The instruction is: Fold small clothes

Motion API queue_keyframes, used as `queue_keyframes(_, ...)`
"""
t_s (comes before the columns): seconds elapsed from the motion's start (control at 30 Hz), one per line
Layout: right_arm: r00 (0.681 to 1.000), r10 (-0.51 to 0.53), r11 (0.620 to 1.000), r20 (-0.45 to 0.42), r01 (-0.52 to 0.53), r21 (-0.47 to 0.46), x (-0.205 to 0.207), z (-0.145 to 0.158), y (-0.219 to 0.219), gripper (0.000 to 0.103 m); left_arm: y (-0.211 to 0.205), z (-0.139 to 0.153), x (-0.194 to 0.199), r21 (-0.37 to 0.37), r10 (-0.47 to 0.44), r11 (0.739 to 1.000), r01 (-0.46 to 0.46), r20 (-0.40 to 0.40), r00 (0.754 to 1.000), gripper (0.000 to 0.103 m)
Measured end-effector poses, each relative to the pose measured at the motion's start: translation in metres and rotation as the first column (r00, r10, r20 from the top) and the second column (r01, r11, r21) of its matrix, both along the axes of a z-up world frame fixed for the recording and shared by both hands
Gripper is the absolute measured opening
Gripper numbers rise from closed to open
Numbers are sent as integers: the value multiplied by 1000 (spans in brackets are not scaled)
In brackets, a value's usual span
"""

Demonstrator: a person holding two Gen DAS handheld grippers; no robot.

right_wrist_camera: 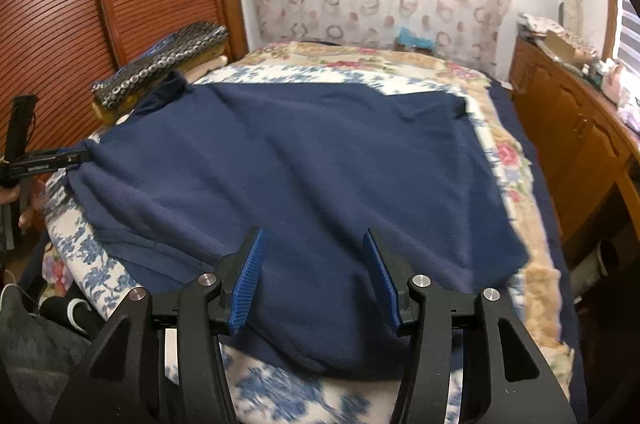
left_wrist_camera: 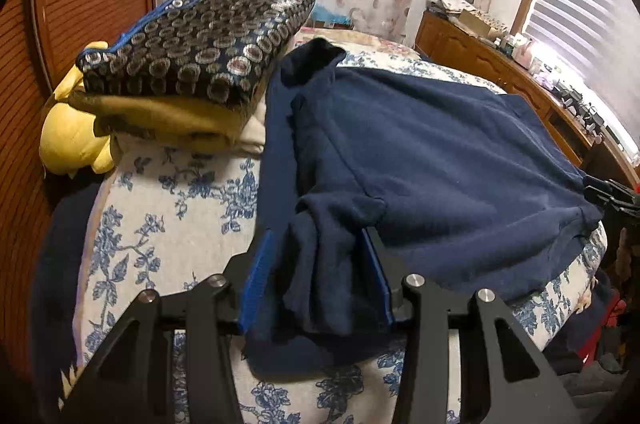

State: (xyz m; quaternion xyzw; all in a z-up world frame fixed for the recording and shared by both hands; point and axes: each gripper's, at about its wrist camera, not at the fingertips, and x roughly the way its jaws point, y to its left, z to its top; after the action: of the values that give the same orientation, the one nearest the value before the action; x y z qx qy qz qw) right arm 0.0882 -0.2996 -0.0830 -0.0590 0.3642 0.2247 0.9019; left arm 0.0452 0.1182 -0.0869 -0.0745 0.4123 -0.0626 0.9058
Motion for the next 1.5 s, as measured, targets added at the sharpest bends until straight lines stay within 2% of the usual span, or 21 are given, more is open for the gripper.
queue_keyframes(0.33, 999, -21, 998, -39, 19, -61, 6, -28, 8, 52, 0, -7, -3, -6, 8, 1000, -8, -5, 1000, 44)
queue_keyframes(0.4, 1000, -18, 998, -19, 17, -69, 3, -31, 8, 54, 0, -7, -3, -3, 7, 1000, -7, -1, 1000, 45)
queue_keyframes(0.57, 999, -8, 998, 42, 11, -66, -6, -37, 14, 71, 0, -8, -4, 7, 8, 1000, -8, 10, 1000, 46)
queue_keyframes(0.83, 998, -20, 998, 52, 22, -54, -5, -37, 11, 72, 2, -9, -3, 7, 18, 1000, -18, 17, 1000, 51)
queue_keyframes(1.0, 998, -19, 998, 53, 22, -54, -6, -38, 11, 72, 2, -10, -5, 9, 16, 1000, -16, 27, 1000, 51)
queue_keyframes(1.03, 998, -20, 998, 54, 22, -53, -6, -38, 11, 72, 2, -10, -5, 7, 13, 1000, -13, 27, 1000, 47)
queue_keyframes(1.07, 998, -20, 998, 54, 23, -53, -6, -38, 11, 72, 2, -9, -6, 2, 8, 1000, -9, 29, 1000, 29)
queue_keyframes(1.1, 998, -20, 998, 54, 22, -53, -6, -38, 11, 72, 1, -9, -6, -26, -10, 1000, 11, 24, 1000, 17)
queue_keyframes(1.13, 998, -20, 998, 54, 22, -52, -6, -38, 11, 72, 1, -9, -6, -69, -26, 997, 27, 12, 1000, 9)
queue_keyframes(1.17, 998, -20, 998, 54, 23, -54, -6, -38, 11, 72, 0, -7, -6, -83, -22, 996, 23, 15, 1000, 5)
queue_keyframes(1.33, 998, -19, 999, 55, 22, -50, -6, -38, 12, 72, -21, 16, -6, -118, -86, 989, 93, 66, 994, 4)
queue_keyframes(1.5, 998, -21, 999, 51, 23, -37, -8, -32, 10, 72, -65, 59, 2, -82, -185, 977, 199, 146, 972, 4)
